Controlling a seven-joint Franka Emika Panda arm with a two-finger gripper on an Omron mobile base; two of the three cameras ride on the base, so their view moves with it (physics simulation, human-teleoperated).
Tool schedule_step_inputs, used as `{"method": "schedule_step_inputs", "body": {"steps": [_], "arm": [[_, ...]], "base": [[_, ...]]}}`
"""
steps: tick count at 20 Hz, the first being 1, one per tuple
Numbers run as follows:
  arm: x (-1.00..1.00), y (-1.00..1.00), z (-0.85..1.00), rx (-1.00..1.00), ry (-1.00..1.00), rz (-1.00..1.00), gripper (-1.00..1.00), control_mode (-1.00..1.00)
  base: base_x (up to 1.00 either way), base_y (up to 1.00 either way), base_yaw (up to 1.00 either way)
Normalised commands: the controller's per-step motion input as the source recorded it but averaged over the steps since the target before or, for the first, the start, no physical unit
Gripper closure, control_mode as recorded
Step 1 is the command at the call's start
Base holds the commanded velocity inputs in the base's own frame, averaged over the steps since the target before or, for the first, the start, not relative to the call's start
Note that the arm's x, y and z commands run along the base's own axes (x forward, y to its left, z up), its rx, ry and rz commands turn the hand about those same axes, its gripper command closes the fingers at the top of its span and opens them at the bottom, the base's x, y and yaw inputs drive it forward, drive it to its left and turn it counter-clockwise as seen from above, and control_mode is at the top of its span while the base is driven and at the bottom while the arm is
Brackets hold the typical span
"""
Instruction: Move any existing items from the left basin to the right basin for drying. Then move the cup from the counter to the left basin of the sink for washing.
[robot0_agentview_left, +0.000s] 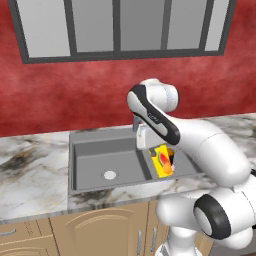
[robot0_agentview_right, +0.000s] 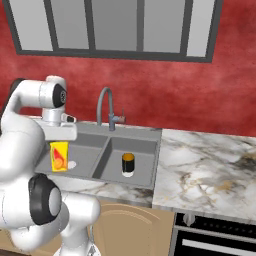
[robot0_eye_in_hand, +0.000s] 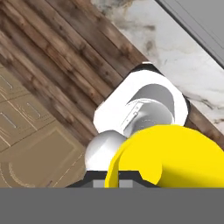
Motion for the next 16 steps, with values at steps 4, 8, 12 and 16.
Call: {"method": "schedule_step_inputs", "body": {"steps": [4,8,12,16], "arm": [[0.15,0.46,-0.01,0.00,0.00,0.08,1.00,-1.00],[0.20,0.35,0.00,0.00,0.00,0.07,1.00,-1.00],[0.25,0.27,-0.03,0.01,-0.01,0.07,1.00,-1.00],[0.25,0.25,-0.10,0.01,-0.04,0.06,1.00,-1.00]], "base": [[0.00,0.00,0.00],[0.00,0.00,0.00],[0.00,0.00,0.00],[0.00,0.00,0.00]]}}
